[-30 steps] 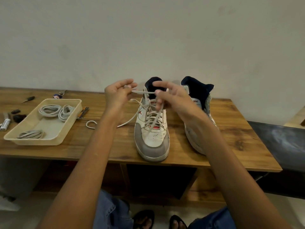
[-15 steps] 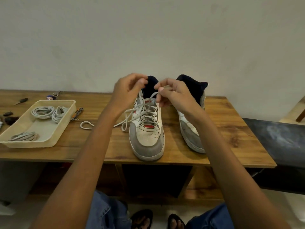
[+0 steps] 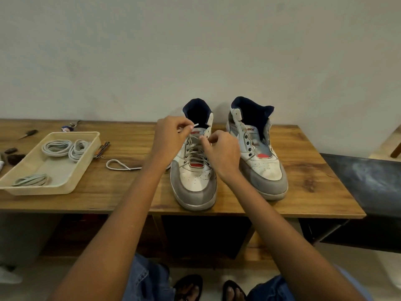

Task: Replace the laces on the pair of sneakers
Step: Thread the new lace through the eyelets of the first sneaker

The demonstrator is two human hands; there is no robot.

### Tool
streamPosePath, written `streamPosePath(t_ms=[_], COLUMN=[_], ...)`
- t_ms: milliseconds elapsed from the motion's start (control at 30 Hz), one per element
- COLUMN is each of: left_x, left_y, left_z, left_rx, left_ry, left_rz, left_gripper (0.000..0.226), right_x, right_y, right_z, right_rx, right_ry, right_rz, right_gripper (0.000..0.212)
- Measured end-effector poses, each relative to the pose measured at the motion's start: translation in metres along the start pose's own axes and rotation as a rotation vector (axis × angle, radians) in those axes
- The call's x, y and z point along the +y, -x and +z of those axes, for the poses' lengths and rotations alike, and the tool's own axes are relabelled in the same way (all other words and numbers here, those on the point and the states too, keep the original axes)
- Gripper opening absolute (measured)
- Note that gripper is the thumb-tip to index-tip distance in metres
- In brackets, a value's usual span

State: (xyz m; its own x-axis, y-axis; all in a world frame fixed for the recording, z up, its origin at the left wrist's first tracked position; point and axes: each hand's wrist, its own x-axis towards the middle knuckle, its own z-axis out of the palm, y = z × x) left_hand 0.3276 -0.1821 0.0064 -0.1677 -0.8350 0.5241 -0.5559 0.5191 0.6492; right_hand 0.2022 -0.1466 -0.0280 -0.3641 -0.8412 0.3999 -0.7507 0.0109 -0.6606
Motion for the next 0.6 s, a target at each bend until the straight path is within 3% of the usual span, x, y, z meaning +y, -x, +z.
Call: streamPosePath(t_ms=[300, 600], left_x=[0.010, 0.014], left_y=[0.002, 0.003], left_z=[0.016, 0.026], left_rx=[-0.106, -0.201], left_ry=[-0.222, -0.454], left_rz=[0.091, 0.116], left_gripper=[0.017, 0.022], right_x=[-0.002, 0.004], right_y=[-0.001, -0.003], right_z=[0.012, 0.004], right_rx=[0.123, 0.075], right_ry=[-0.144, -0.344], right_rz=[0.036, 0.062], right_gripper=[0.026, 0.018])
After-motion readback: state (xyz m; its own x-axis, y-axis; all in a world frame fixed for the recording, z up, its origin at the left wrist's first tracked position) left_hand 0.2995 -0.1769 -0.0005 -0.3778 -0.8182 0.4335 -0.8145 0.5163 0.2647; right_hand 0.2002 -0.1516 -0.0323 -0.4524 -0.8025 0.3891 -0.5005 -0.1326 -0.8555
